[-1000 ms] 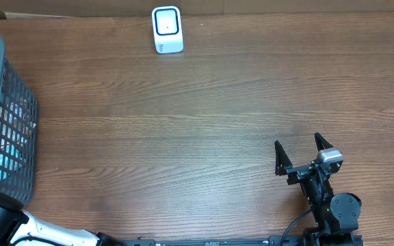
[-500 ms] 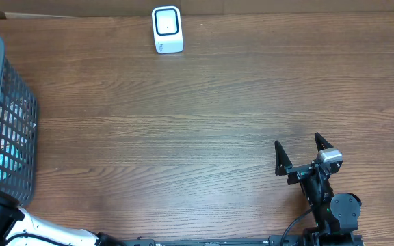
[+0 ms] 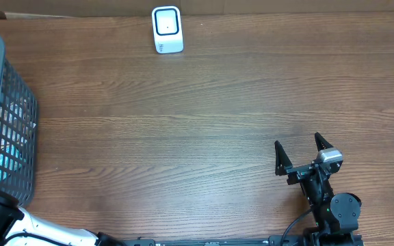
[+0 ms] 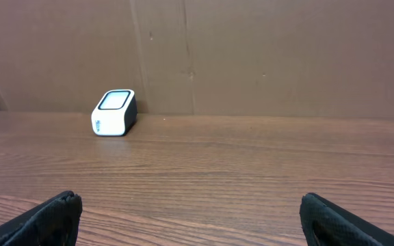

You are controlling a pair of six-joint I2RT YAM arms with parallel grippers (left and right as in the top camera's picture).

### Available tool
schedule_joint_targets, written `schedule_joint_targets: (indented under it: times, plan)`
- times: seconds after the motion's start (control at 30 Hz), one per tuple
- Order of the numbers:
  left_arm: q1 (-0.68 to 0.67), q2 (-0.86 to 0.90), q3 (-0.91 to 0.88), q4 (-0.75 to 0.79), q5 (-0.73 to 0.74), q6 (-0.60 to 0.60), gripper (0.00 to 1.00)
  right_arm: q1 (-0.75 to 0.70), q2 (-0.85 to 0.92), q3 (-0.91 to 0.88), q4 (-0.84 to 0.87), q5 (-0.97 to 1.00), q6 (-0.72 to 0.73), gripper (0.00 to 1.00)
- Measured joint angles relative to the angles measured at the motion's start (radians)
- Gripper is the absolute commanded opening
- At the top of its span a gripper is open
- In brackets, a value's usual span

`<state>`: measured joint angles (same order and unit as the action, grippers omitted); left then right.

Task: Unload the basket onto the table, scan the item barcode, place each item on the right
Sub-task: 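Lower the left gripper into the basket and grasp the green-capped jar, then carry the green-capped jar forward and set it down near the scanner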

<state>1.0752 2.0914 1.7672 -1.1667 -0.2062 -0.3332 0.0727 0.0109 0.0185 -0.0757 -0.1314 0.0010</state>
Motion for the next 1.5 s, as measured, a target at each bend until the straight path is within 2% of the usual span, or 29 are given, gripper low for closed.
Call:
schedule_joint_targets:
  times: [0.2, 0.4, 0.57, 0.77, 0.87, 1.07, 1.5]
  plan:
    - [0.0, 0.002, -0.035, 0.017, 0.008, -0.004, 0.71, 0.0, 0.0, 0.0, 0.0, 0.0, 0.0, 1.0]
    - [0.0, 0.002, -0.035, 0.02, 0.013, -0.004, 0.63, 0.0, 0.0, 0.0, 0.0, 0.0, 0.0, 1.0]
    - [-0.003, 0.002, -0.034, 0.02, 0.017, -0.004, 0.49, 0.0, 0.0, 0.0, 0.0, 0.001, 0.0, 1.0]
    - [-0.025, 0.001, -0.026, 0.013, 0.023, -0.004, 0.44, 0.0, 0.0, 0.0, 0.0, 0.0, 0.0, 1.0]
    - [-0.046, 0.001, -0.021, 0.007, 0.024, -0.004, 0.35, 0.0, 0.0, 0.0, 0.0, 0.0, 0.0, 1.0]
    - [-0.096, -0.003, 0.016, -0.027, 0.029, -0.004, 0.28, 0.0, 0.0, 0.0, 0.0, 0.0, 0.0, 1.0]
    - [-0.208, -0.101, 0.233, -0.107, 0.121, -0.004, 0.26, 0.0, 0.0, 0.0, 0.0, 0.0, 0.0, 1.0]
